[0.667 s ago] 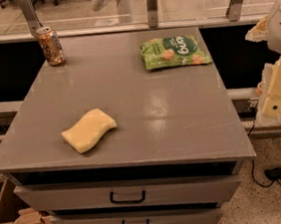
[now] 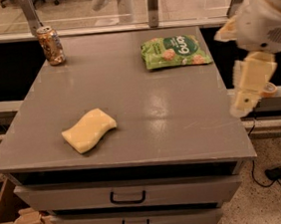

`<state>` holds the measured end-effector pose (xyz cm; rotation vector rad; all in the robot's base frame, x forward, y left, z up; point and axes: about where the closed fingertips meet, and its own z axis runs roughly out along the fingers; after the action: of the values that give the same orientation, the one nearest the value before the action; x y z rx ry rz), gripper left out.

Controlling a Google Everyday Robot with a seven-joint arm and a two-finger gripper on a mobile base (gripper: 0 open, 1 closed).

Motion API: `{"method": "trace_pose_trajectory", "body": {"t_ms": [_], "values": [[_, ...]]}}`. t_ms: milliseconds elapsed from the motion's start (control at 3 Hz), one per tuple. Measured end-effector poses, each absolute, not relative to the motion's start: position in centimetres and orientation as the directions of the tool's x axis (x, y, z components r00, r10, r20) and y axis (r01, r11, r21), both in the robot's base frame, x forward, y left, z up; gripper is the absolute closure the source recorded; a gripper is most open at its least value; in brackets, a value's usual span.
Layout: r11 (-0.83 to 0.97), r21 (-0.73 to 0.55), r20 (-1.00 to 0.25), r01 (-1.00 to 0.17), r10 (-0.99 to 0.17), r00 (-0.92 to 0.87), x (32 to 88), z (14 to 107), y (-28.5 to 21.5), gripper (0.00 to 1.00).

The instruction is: Move sponge near green rice chip bag

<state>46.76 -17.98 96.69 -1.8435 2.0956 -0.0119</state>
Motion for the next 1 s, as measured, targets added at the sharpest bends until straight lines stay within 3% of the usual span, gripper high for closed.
{"method": "trace_pose_trajectory", "body": {"t_ms": [333, 1000], "values": [[-0.042, -0.234, -0.32, -0.971, -0.94, 0.117, 50.3, 95.5, -11.1, 0.0], [-0.356, -0.209, -0.436, -0.911, -0.8, 0.413, 51.2, 91.0, 1.9, 0.0]]}}
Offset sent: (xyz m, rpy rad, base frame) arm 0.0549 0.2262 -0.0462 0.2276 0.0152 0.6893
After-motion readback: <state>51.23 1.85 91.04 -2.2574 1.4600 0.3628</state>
